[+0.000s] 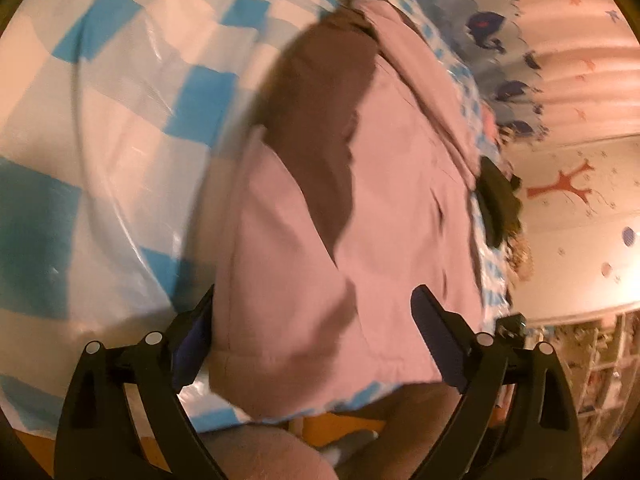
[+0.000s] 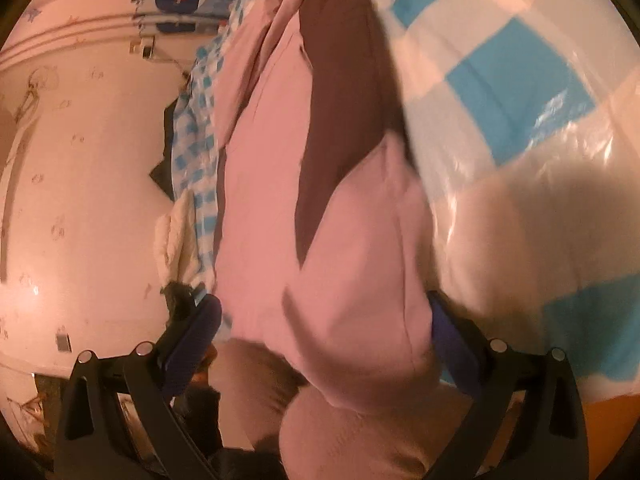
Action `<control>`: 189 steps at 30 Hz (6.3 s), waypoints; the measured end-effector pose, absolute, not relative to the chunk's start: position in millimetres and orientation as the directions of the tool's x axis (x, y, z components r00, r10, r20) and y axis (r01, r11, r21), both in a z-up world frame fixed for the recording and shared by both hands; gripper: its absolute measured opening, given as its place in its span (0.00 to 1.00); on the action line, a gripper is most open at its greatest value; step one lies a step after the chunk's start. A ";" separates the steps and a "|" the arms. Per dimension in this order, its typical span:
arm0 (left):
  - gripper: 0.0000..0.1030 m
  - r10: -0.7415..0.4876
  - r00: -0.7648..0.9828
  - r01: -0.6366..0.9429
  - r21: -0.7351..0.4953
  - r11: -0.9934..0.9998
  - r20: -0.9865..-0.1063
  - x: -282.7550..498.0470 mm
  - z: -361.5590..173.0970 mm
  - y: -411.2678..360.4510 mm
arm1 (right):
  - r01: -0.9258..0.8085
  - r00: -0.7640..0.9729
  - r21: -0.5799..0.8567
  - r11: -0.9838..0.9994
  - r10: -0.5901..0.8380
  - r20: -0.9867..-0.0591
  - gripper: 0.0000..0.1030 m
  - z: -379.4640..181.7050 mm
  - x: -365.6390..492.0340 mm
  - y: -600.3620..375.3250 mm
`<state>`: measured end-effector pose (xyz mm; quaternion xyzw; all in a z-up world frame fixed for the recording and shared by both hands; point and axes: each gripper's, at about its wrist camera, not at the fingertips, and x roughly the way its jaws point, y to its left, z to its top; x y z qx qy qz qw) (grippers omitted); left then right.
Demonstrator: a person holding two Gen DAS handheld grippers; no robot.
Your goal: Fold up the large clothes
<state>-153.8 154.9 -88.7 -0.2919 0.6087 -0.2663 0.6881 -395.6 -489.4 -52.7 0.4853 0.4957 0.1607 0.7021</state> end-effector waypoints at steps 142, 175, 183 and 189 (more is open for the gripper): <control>0.11 -0.883 0.440 0.082 -0.972 0.222 -0.164 17.2 45.5 99.5 | -0.183 0.816 0.981 0.065 0.567 0.115 0.19 56.0 -222.7 -568.5; 0.85 -0.799 0.550 0.067 -0.941 0.332 -0.243 73.7 37.5 73.6 | 0.063 0.838 0.849 0.525 0.434 -0.331 0.78 82.7 -177.8 -560.3; 0.85 -0.497 0.679 0.428 -0.259 0.866 -0.541 19.7 89.3 -47.2 | 0.075 0.849 0.196 0.978 0.041 -0.528 0.87 124.2 -161.8 -440.4; 0.85 -0.375 0.618 0.376 -0.158 0.913 -0.691 73.4 21.0 -78.3 | 0.169 0.770 0.071 0.983 -0.086 -0.632 0.87 68.0 -98.8 -432.3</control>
